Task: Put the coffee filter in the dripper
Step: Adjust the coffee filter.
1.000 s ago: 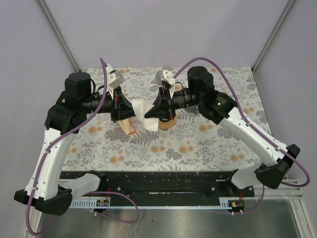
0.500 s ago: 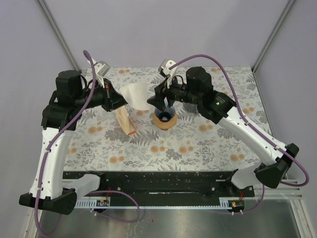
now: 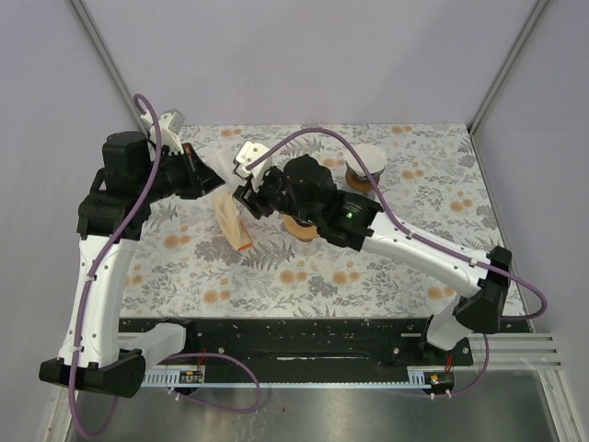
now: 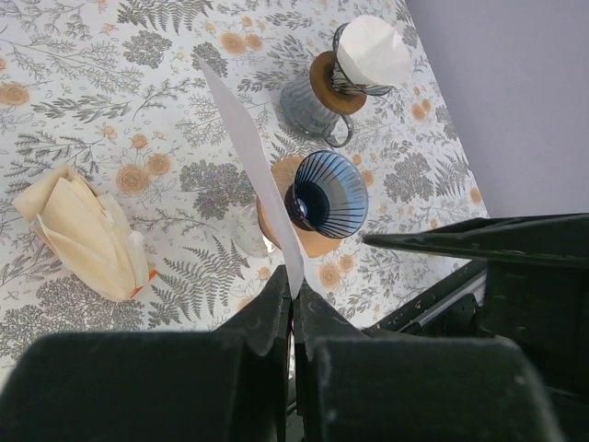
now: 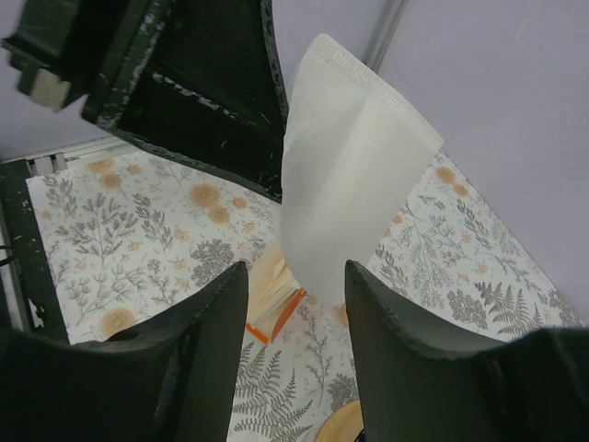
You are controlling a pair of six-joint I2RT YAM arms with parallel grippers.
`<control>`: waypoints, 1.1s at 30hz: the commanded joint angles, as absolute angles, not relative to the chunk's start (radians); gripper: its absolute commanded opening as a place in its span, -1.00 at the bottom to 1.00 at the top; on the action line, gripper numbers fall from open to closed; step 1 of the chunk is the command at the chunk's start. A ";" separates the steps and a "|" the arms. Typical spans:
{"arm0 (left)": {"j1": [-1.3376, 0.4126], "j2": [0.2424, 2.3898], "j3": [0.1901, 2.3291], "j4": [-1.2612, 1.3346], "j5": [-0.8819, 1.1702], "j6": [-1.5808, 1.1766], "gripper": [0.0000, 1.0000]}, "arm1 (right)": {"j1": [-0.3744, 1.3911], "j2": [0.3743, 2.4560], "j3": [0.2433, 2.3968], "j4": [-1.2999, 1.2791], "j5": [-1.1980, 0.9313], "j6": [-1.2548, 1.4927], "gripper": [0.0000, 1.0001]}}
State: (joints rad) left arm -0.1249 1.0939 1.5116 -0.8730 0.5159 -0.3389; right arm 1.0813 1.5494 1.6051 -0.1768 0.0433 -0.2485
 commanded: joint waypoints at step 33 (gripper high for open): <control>-0.120 1.081 1.519 -0.845 0.522 -0.362 -1.00 | 1.106 1.758 1.789 -0.040 0.225 -0.308 -0.43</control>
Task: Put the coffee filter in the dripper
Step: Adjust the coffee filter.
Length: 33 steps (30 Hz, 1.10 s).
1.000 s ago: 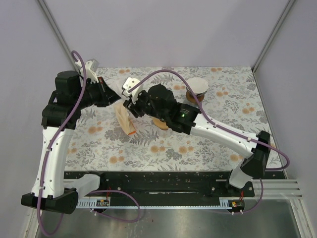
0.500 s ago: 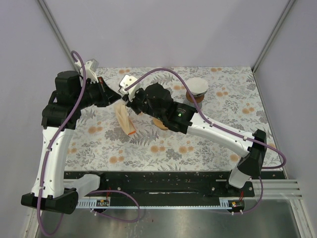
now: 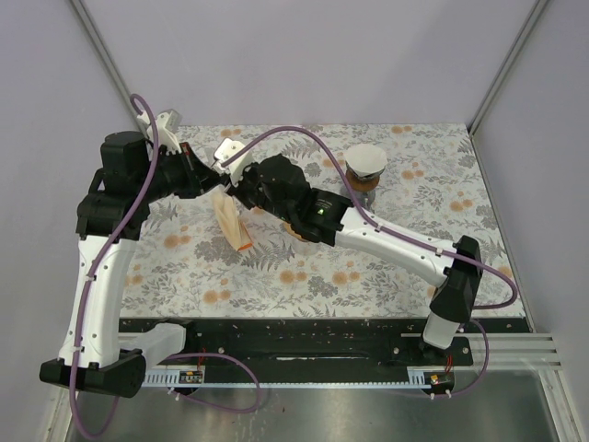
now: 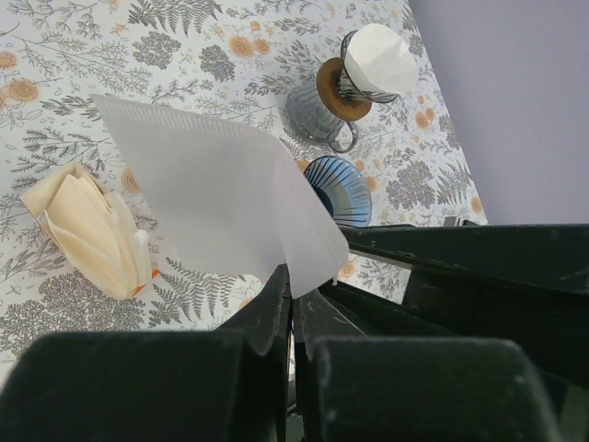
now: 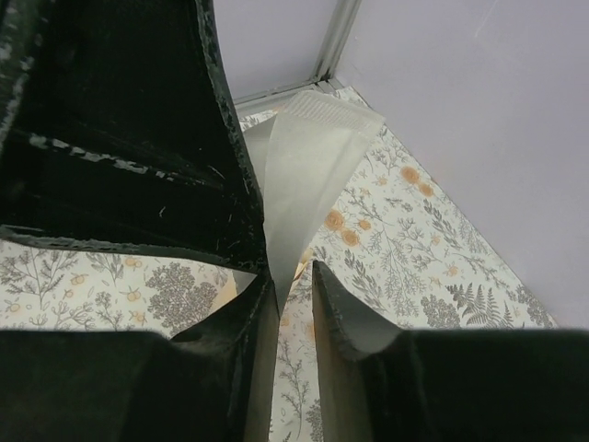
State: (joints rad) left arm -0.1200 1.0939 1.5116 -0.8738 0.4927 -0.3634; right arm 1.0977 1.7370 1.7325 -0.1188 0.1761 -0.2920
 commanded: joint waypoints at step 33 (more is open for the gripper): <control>-0.178 1.098 1.497 -0.859 0.508 -0.173 -1.00 | 1.075 1.795 1.726 0.152 0.345 -0.381 -0.47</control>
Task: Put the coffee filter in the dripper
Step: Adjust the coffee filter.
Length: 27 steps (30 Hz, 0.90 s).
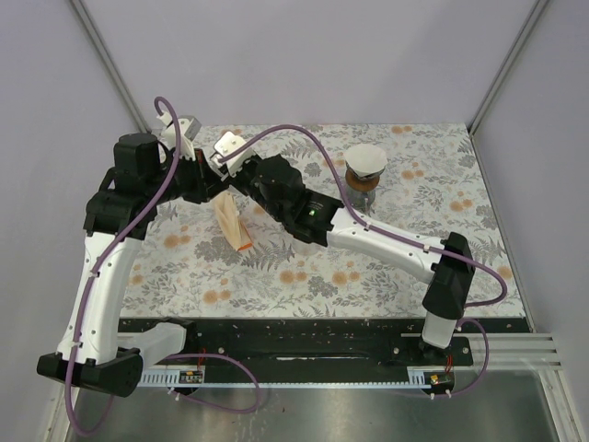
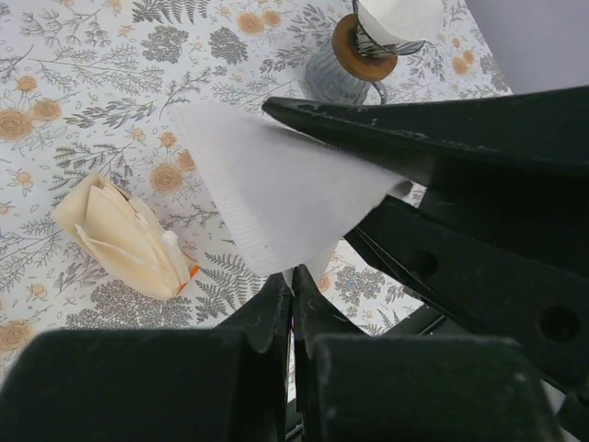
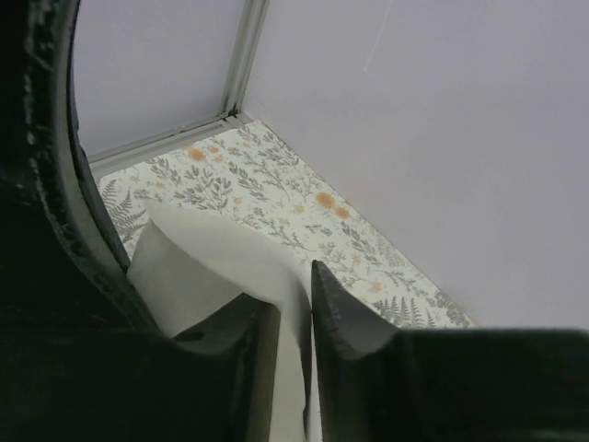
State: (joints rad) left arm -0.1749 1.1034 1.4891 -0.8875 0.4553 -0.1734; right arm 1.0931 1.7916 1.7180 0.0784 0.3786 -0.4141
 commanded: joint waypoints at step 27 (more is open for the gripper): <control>-0.377 1.175 1.509 -0.402 0.265 -0.099 0.43 | 0.882 1.787 1.801 0.058 0.419 0.377 -1.00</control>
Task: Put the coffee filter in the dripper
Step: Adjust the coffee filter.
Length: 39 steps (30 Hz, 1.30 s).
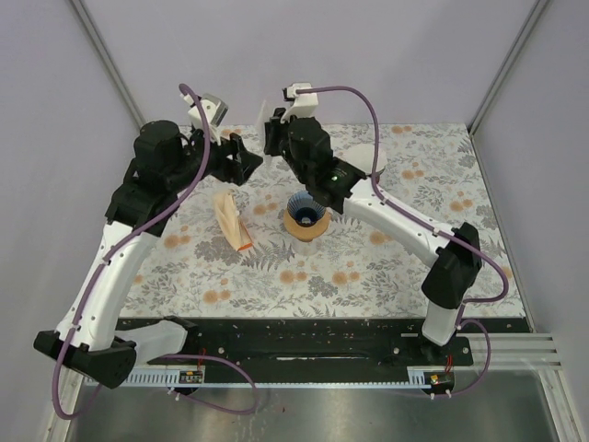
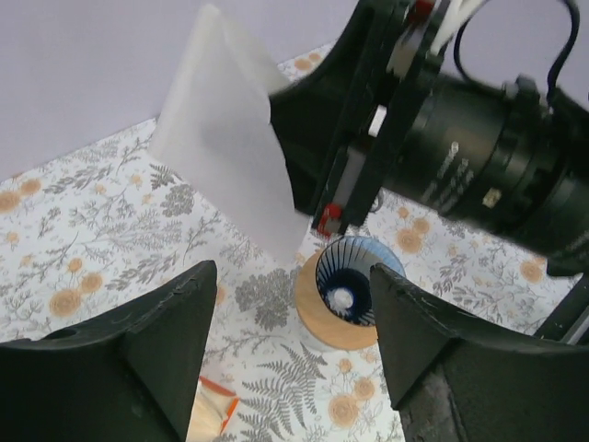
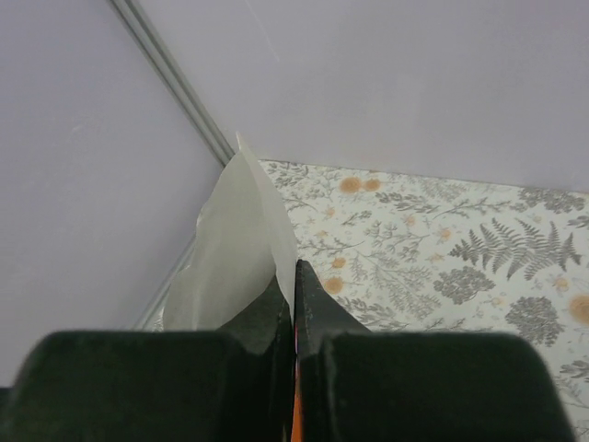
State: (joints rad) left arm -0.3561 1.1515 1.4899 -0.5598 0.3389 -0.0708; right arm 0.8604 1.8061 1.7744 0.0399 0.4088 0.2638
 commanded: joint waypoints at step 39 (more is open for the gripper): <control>-0.522 1.342 1.514 -0.377 -0.181 0.081 -0.03 | 0.885 1.795 1.764 0.092 0.443 0.302 -1.00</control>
